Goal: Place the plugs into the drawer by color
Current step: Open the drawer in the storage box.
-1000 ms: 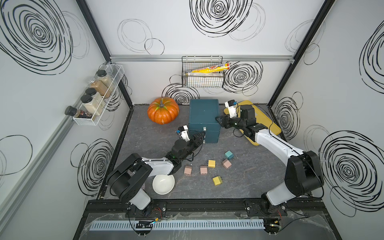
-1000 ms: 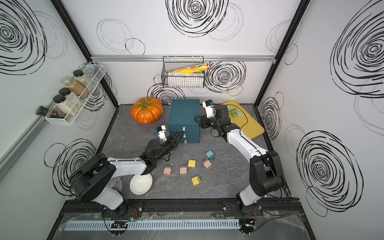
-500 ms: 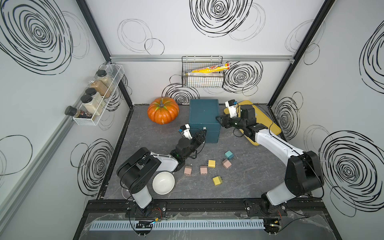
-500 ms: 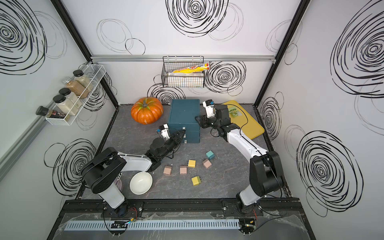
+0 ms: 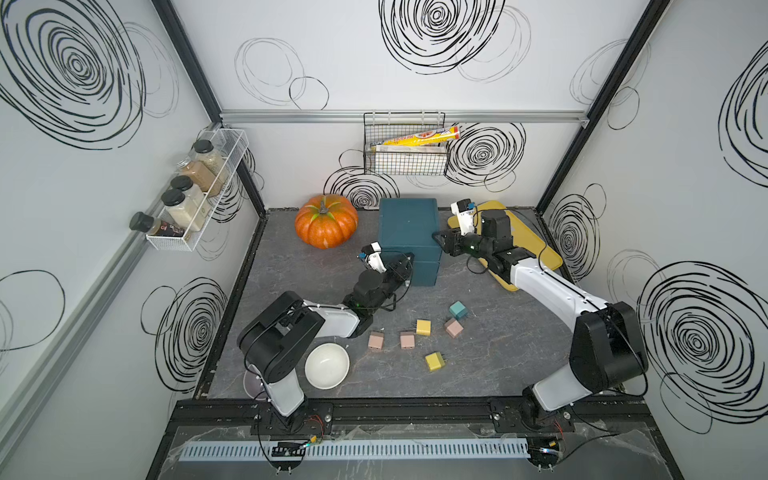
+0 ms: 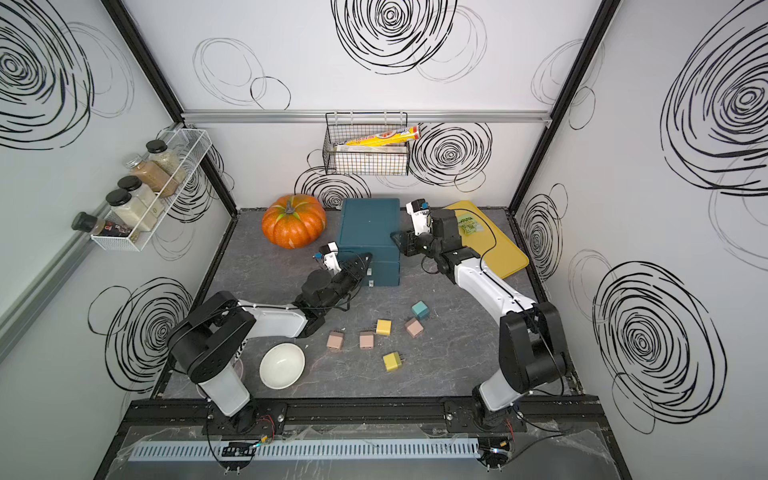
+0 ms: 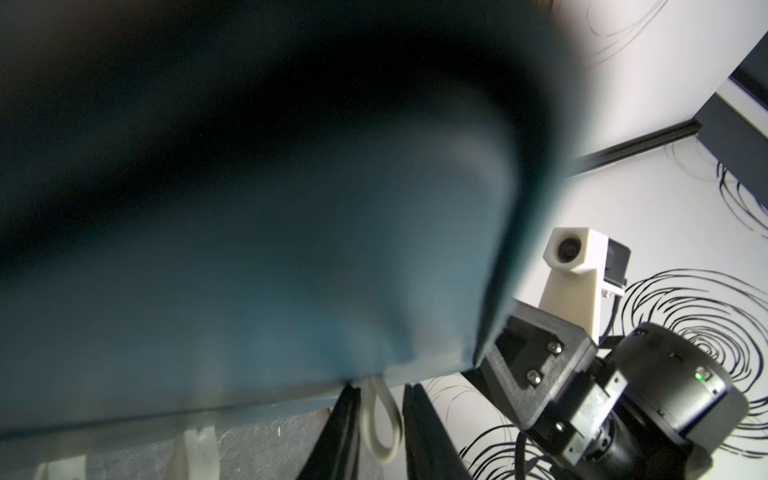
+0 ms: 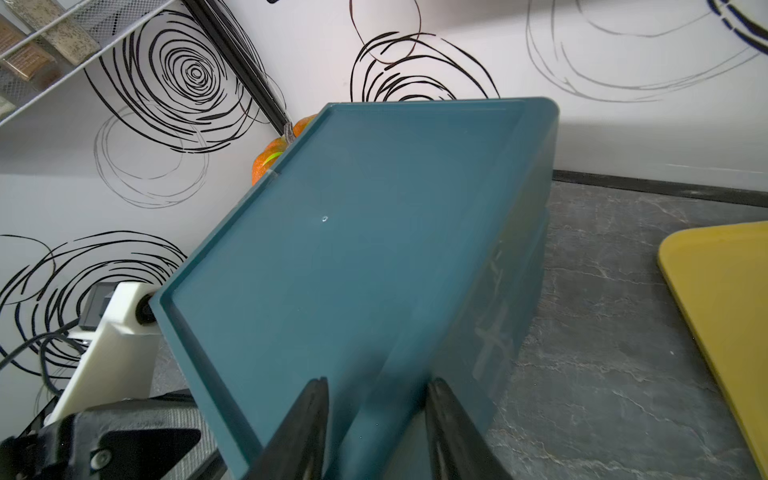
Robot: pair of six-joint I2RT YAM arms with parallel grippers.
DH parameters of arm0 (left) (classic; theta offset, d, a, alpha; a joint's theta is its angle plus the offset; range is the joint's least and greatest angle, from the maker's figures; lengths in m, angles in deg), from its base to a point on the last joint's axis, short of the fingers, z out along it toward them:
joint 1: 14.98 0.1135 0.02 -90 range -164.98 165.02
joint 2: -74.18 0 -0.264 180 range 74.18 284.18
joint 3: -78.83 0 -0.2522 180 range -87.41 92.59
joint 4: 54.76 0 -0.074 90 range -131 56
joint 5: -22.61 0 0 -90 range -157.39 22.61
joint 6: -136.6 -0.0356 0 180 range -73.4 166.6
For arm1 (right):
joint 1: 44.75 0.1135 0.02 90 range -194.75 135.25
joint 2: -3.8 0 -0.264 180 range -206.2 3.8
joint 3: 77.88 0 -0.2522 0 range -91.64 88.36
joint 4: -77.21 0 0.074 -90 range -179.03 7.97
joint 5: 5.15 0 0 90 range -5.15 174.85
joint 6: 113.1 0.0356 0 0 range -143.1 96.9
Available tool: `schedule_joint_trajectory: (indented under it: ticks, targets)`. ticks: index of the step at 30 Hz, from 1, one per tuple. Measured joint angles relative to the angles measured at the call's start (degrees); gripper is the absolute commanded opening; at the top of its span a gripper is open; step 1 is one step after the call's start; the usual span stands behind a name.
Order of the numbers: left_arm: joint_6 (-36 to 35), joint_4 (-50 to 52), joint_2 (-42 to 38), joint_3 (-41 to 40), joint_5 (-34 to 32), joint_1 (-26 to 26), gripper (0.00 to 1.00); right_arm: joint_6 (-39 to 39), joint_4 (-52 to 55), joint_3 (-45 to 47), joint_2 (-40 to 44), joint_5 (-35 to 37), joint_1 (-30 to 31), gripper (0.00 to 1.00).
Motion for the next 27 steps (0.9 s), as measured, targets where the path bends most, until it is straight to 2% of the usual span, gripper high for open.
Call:
schedule_joint_trajectory:
  ticks: [1, 9, 17, 27]
  targets:
    - [0.46, -0.17, 0.33, 0.09, 0.31, 0.17, 0.0, 0.0, -0.15, 0.0, -0.07, 0.02, -0.02, 0.41]
    - [0.83, -0.04, 0.37, 0.28, 3.52, 1.55, 0.0, 0.24, -1.7, 0.0, -0.79, 0.11, -0.07, 0.4]
    - [-0.15, 4.48, -5.46, -3.45, 6.29, 1.42, 0.0, 0.46, -2.36, -0.42, -1.6, -0.39, -0.02, 0.39]
    - [-0.72, 4.68, -12.52, -10.71, 9.03, -0.5, 0.0, 0.46, -2.36, -0.63, -1.81, -0.46, 0.0, 0.38]
